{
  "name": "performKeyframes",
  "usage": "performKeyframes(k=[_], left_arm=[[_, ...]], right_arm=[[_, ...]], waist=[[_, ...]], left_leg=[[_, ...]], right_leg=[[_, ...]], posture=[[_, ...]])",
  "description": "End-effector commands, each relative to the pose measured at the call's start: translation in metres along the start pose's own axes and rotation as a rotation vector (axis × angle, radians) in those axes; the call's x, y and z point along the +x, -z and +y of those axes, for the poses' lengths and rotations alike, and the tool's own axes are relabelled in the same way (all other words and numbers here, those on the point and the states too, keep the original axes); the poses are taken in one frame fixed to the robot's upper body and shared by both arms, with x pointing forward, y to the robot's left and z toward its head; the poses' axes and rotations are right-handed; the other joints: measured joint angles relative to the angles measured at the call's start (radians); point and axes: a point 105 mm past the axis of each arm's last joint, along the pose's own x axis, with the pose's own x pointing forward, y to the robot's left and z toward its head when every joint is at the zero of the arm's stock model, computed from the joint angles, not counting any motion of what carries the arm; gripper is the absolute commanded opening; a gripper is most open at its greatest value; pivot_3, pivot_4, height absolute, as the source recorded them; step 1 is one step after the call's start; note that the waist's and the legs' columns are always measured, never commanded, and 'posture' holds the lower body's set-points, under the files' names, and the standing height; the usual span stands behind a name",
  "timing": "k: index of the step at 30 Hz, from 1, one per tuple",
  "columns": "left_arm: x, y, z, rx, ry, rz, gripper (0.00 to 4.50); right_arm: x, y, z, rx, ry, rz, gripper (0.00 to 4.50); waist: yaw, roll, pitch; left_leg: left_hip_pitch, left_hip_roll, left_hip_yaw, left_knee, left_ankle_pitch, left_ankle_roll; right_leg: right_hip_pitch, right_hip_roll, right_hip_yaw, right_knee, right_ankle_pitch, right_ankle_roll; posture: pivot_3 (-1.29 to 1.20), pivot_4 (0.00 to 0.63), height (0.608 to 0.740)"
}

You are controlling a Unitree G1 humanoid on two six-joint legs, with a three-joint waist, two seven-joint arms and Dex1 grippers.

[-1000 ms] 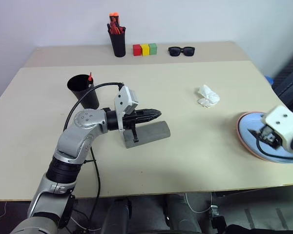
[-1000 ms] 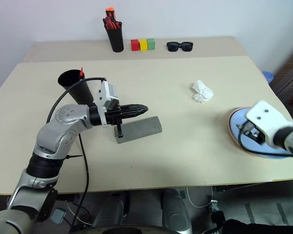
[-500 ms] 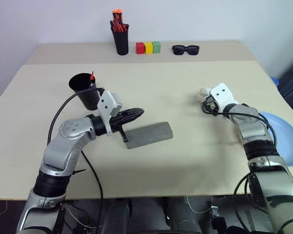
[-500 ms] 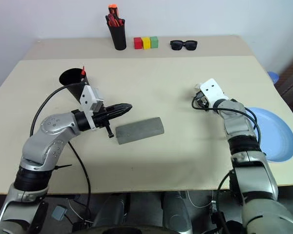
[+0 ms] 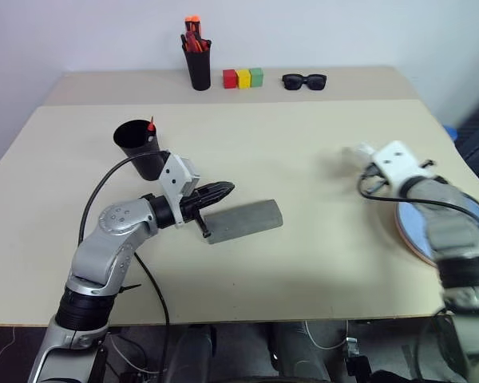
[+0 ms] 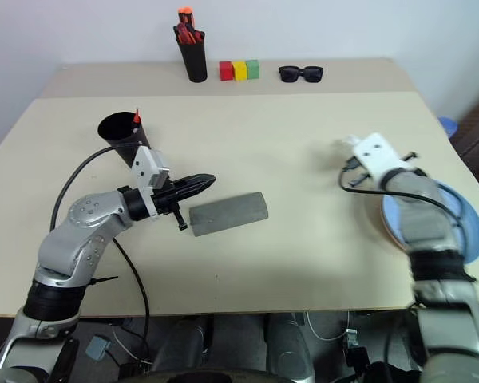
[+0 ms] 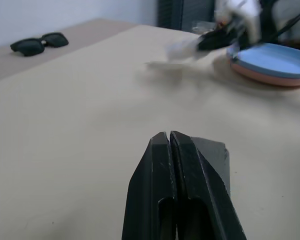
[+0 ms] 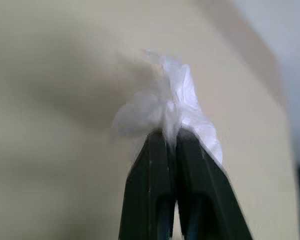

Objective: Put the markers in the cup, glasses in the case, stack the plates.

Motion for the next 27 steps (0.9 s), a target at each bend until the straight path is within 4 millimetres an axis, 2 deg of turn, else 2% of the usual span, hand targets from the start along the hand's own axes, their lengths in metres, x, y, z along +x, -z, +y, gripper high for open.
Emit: performKeyframes(k=[1, 3, 5, 8, 12, 16, 18, 24, 27], left_arm=[[-0.007, 0.001, 0.000, 0.025, 0.018, -0.011, 0.00], [-0.008, 0.006, 0.001, 0.017, 0.026, 0.000, 0.00], [-0.008, 0.010, 0.004, 0.010, 0.028, 0.009, 0.00], [-0.007, 0.011, 0.012, 0.016, 0.008, 0.003, 0.00], [-0.011, 0.005, 0.026, 0.035, -0.071, -0.020, 0.00], [-0.037, 0.009, 0.040, 0.049, -0.208, -0.006, 0.00], [-0.057, 0.012, 0.044, 0.045, -0.279, 0.011, 0.00], [-0.123, 0.022, 0.060, 0.075, -0.584, 0.083, 0.00], [-0.147, 0.026, 0.064, 0.057, -0.696, 0.100, 0.00]], right_arm=[[-0.052, -0.006, -0.029, 0.052, 0.049, 0.000, 0.04], [-0.076, 0.014, -0.030, 0.078, 0.025, 0.076, 0.04], [-0.089, 0.029, -0.027, 0.083, -0.006, 0.130, 0.04], [-0.092, 0.036, -0.023, 0.096, -0.017, 0.148, 0.96], [-0.088, 0.026, -0.028, 0.009, 0.009, 0.118, 2.89], [-0.077, 0.001, -0.018, 0.005, -0.053, -0.038, 2.89], [-0.070, -0.016, -0.007, 0.051, -0.112, -0.133, 2.89], [-0.049, -0.060, 0.041, 0.225, -0.413, -0.349, 2.89], [-0.041, -0.067, 0.063, 0.250, -0.512, -0.382, 2.89]], waist=[[0.001, 0.000, 0.000], [0.004, 0.000, -0.001], [0.005, 0.000, -0.001], [-0.005, 0.000, -0.001], [-0.018, 0.000, -0.001], [-0.025, 0.000, -0.001], [-0.028, 0.000, -0.001], [-0.017, -0.001, 0.000], [-0.011, -0.001, -0.001]], left_leg=[[0.001, 0.000, 0.000, 0.000, 0.000, 0.000], [0.001, 0.000, 0.001, 0.000, 0.000, 0.000], [0.001, 0.000, 0.001, 0.001, 0.000, 0.000], [0.001, 0.000, 0.003, 0.005, 0.000, 0.000], [0.001, 0.000, 0.004, 0.009, 0.000, 0.000], [0.001, 0.001, 0.004, 0.007, 0.000, 0.000], [0.002, 0.001, 0.004, 0.005, 0.000, 0.000], [0.001, 0.002, 0.003, 0.005, 0.000, 0.001], [0.000, 0.001, 0.003, 0.005, 0.000, 0.001]], right_leg=[[0.000, 0.000, 0.000, 0.000, 0.000, 0.000], [0.000, 0.000, 0.000, 0.000, -0.001, -0.001], [0.001, 0.000, 0.000, 0.000, -0.002, -0.004], [0.002, 0.000, 0.002, -0.001, -0.002, -0.005], [0.003, 0.000, 0.002, 0.000, -0.002, -0.004], [0.002, 0.000, 0.002, 0.000, -0.001, -0.005], [0.002, 0.000, 0.002, 0.000, -0.001, -0.005], [0.001, 0.000, 0.002, 0.000, -0.001, -0.005], [0.001, 0.000, 0.002, -0.001, -0.002, -0.005]], posture=[[0.00, 0.150, 0.740], [0.00, 0.150, 0.740], [0.00, 0.150, 0.740], [0.00, 0.150, 0.740], [0.00, 0.150, 0.740], [0.00, 0.150, 0.740], [0.00, 0.150, 0.740], [0.00, 0.150, 0.740], [0.00, 0.150, 0.740]])
